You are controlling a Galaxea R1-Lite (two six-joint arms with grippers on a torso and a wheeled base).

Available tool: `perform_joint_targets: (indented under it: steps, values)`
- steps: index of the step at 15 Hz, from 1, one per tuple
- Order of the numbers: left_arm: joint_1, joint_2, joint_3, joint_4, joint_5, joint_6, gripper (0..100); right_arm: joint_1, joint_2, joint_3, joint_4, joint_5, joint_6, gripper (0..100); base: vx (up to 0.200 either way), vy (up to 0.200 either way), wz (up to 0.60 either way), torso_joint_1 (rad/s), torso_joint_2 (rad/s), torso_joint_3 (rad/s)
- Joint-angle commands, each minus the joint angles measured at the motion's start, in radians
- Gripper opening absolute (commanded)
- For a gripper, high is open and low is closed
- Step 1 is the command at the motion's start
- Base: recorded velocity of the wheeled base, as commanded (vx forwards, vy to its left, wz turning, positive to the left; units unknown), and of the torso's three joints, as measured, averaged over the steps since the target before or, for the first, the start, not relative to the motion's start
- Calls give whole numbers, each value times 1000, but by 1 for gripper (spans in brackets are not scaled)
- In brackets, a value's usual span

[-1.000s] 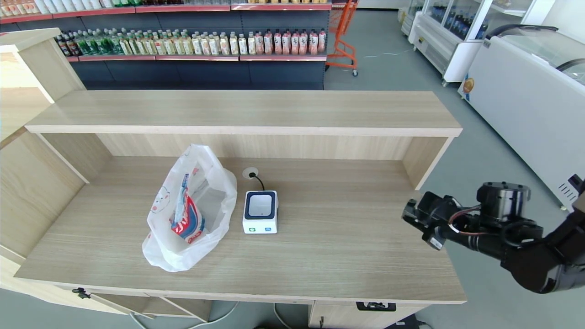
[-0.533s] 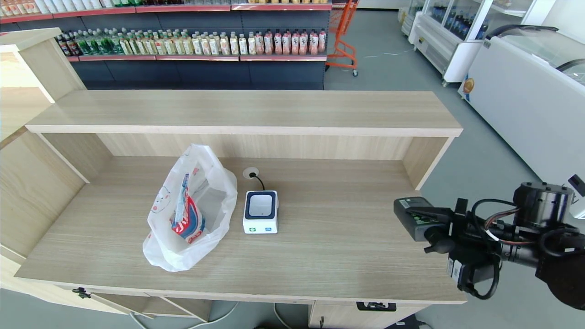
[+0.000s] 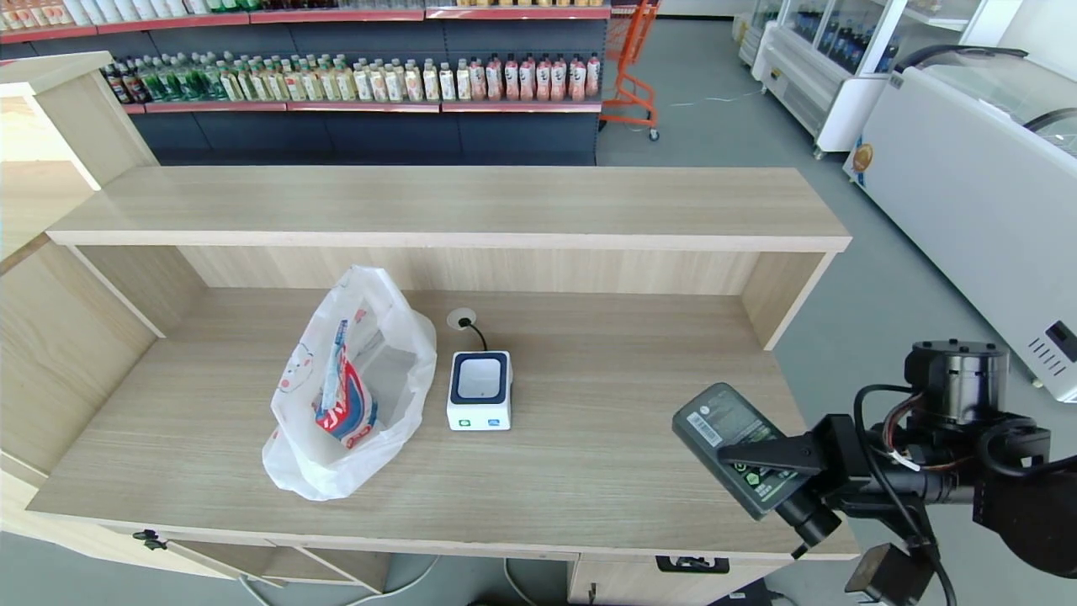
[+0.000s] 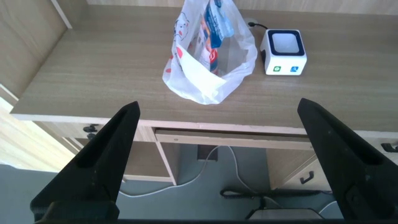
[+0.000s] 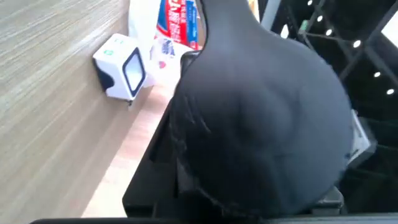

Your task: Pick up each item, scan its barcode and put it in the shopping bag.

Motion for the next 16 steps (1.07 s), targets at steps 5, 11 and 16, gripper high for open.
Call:
perform_joint_targets:
  steps: [5,11,16]
  values:
    - [0,0,0,0,0,0,100,53,-27,-2,-24,156,-105,0,0,0,0,0,0,0]
    - [0,0,0,0,0,0,100,171,-76,11,-21,159,-146,0,0,0,0,0,0,0]
    - [0,0,0,0,0,0,100,176,-102,21,-13,159,-152,0,0,0,0,0,0,0]
